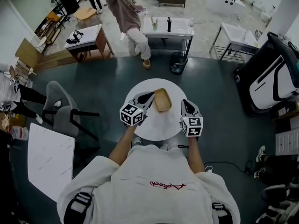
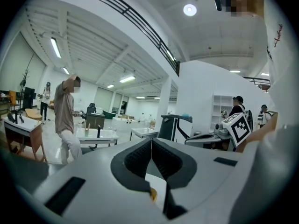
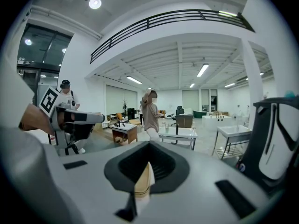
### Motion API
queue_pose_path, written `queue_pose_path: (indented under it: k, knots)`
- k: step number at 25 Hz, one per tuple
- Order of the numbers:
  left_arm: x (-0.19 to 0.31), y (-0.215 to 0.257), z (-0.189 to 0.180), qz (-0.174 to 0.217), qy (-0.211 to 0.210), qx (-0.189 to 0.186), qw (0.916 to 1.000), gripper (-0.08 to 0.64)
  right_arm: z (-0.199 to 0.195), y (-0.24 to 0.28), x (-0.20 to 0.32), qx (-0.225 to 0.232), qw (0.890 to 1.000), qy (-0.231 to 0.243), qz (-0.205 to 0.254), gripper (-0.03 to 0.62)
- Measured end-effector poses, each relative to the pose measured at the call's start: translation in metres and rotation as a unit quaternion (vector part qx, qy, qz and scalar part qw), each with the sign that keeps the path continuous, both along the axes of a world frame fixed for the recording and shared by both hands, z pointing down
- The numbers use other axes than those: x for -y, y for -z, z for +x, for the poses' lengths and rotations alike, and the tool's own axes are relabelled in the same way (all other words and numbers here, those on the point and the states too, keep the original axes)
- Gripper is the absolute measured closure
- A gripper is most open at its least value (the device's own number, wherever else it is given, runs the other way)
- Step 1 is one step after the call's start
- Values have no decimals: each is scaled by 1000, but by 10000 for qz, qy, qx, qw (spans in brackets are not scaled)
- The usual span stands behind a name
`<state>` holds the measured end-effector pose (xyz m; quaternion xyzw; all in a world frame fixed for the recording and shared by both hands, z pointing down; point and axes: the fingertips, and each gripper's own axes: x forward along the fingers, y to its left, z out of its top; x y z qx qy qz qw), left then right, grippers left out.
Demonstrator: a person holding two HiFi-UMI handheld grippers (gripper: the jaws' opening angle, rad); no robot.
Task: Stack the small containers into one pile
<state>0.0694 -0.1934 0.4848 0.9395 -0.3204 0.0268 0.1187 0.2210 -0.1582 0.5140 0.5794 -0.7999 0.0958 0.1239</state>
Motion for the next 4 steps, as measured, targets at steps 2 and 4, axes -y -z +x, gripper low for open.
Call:
queue_pose_path:
  k: [2,4]
  knots:
    - [1,-1,1,-5,-23,17,10000,548,0,-1,2,-22,10000,12,-3,572]
    - [2,-3,1,-11,-40,45,10000,548,-1,-2,3,-74,10000,40,-7,572]
